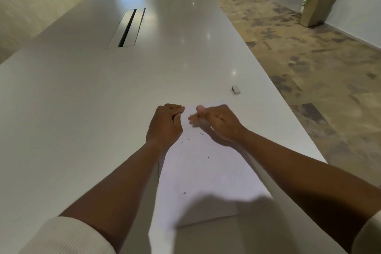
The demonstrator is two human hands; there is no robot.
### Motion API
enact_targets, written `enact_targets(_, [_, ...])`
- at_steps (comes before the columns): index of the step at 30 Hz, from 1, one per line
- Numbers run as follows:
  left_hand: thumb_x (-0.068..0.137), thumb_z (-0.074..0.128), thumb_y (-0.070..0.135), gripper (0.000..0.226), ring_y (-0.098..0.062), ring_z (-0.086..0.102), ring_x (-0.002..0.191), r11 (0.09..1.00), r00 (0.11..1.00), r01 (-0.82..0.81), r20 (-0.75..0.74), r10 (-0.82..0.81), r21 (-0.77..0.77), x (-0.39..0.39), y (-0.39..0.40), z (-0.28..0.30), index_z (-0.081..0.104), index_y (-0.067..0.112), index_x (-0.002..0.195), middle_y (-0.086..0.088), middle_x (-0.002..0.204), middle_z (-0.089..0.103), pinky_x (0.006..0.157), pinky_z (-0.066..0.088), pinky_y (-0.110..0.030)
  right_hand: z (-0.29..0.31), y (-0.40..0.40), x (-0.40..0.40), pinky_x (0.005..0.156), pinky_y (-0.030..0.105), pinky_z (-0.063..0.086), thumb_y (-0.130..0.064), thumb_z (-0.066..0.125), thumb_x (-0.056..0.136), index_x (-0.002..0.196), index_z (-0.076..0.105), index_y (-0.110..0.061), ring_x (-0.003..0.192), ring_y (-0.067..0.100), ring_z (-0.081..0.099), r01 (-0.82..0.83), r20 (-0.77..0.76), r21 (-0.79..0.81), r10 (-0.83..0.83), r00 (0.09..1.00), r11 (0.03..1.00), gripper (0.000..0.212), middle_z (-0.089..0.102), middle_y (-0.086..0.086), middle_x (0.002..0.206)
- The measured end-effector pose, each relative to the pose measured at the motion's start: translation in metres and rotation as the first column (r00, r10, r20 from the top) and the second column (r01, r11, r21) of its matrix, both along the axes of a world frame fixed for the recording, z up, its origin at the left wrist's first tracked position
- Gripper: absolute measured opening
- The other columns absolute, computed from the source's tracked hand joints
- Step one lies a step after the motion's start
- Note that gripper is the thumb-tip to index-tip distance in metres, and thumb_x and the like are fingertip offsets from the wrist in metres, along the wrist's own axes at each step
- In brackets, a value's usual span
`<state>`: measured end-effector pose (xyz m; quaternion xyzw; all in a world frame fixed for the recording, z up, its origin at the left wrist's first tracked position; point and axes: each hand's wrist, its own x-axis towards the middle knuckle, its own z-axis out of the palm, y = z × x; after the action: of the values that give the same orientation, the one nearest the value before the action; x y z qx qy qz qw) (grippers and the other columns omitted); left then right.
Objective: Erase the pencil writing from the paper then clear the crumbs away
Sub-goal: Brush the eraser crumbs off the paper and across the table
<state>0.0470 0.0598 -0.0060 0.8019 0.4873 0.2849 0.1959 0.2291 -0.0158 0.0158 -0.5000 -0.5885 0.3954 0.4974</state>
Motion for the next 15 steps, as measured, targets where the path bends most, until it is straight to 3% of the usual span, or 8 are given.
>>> enact_targets(3, [0.102, 0.051, 0.010, 0.036, -0.015, 0.050, 0.129, 1.000, 1.000, 0.001, -0.017, 0.000, 0.007, 0.000, 0.000, 0.000, 0.073, 0.017, 0.128, 0.005, 0.133, 0.066, 0.098, 0.035, -0.017, 0.004, 0.004, 0.005, 0.088, 0.018, 0.051, -0.044, 0.043, 0.100, 0.113, 0.072, -0.007, 0.108, 0.013, 0.067, 0.119, 0.250, 0.077, -0.135, 0.959, 0.990, 0.049, 0.072, 0.006, 0.114])
enact_targets(5, [0.102, 0.051, 0.010, 0.035, -0.016, 0.050, 0.129, 1.000, 1.000, 0.005, -0.026, -0.005, 0.008, 0.000, 0.000, 0.000, 0.073, 0.017, 0.129, 0.004, 0.133, 0.066, 0.099, 0.034, -0.016, 0.001, 0.004, 0.009, 0.109, 0.026, 0.039, -0.042, 0.035, 0.104, 0.130, 0.062, -0.013, 0.129, 0.013, 0.053, 0.041, 0.555, -0.013, -0.027, 0.832, 0.999, 0.048, 0.061, 0.003, 0.135])
enact_targets(6, [0.102, 0.051, 0.010, 0.035, -0.016, 0.050, 0.129, 1.000, 1.000, 0.006, -0.028, -0.006, 0.007, 0.000, 0.001, 0.000, 0.073, 0.017, 0.129, 0.004, 0.133, 0.066, 0.099, 0.033, -0.016, 0.000, 0.004, 0.009, 0.115, 0.023, 0.029, -0.041, 0.032, 0.105, 0.135, 0.058, -0.014, 0.136, 0.008, 0.043, 0.003, 0.615, -0.077, 0.045, 0.788, 0.997, 0.048, 0.054, 0.001, 0.143])
enact_targets(7, [0.102, 0.051, 0.011, 0.035, -0.015, 0.050, 0.129, 1.000, 1.000, 0.005, -0.025, -0.005, 0.004, 0.000, 0.001, -0.001, 0.073, 0.017, 0.129, 0.005, 0.133, 0.066, 0.099, 0.033, -0.016, 0.000, 0.003, 0.008, 0.114, 0.018, 0.026, -0.038, 0.033, 0.105, 0.134, 0.058, -0.012, 0.135, 0.002, 0.041, -0.032, 0.580, -0.139, 0.108, 0.807, 0.990, 0.046, 0.053, 0.001, 0.144])
enact_targets(9, [0.102, 0.051, 0.010, 0.035, -0.014, 0.049, 0.128, 1.000, 1.000, -0.003, -0.022, 0.003, 0.000, 0.000, 0.001, -0.001, 0.073, 0.017, 0.128, 0.005, 0.133, 0.066, 0.096, 0.032, -0.014, 0.006, 0.000, 0.001, 0.096, 0.009, 0.042, -0.034, 0.040, 0.104, 0.115, 0.069, 0.003, 0.112, 0.000, 0.062, -0.092, 0.148, -0.258, 0.134, 0.980, 0.962, 0.048, 0.068, 0.012, 0.122])
enact_targets(10, [0.102, 0.051, 0.010, 0.035, -0.014, 0.049, 0.128, 1.000, 1.000, -0.008, -0.024, 0.008, 0.001, 0.000, 0.001, -0.001, 0.073, 0.018, 0.128, 0.006, 0.133, 0.066, 0.095, 0.032, -0.013, 0.009, 0.001, -0.002, 0.083, 0.009, 0.049, -0.037, 0.042, 0.103, 0.101, 0.072, 0.008, 0.097, 0.009, 0.071, -0.109, -0.047, -0.280, 0.100, 0.994, 0.954, 0.054, 0.074, 0.016, 0.104])
enact_targets(12, [0.101, 0.051, 0.010, 0.036, -0.014, 0.049, 0.128, 1.000, 1.000, -0.010, -0.017, 0.010, -0.002, 0.000, 0.001, -0.001, 0.073, 0.018, 0.128, 0.006, 0.133, 0.067, 0.095, 0.031, -0.013, 0.020, 0.003, -0.004, 0.072, 0.012, 0.052, -0.046, 0.039, 0.102, 0.085, 0.073, 0.011, 0.083, 0.023, 0.074, -0.062, -0.162, -0.265, 0.019, 0.987, 0.962, 0.068, 0.075, 0.018, 0.083])
enact_targets(15, [0.101, 0.051, 0.008, 0.036, -0.017, 0.051, 0.129, 1.000, 1.000, -0.003, -0.001, 0.003, -0.015, 0.000, 0.000, 0.001, 0.074, 0.016, 0.127, 0.004, 0.133, 0.068, 0.097, 0.033, -0.015, 0.022, 0.009, -0.004, 0.083, 0.019, 0.051, -0.048, 0.035, 0.102, 0.089, 0.075, 0.005, 0.087, 0.017, 0.073, 0.138, -0.150, -0.182, -0.166, 0.975, 0.974, 0.067, 0.076, 0.012, 0.086])
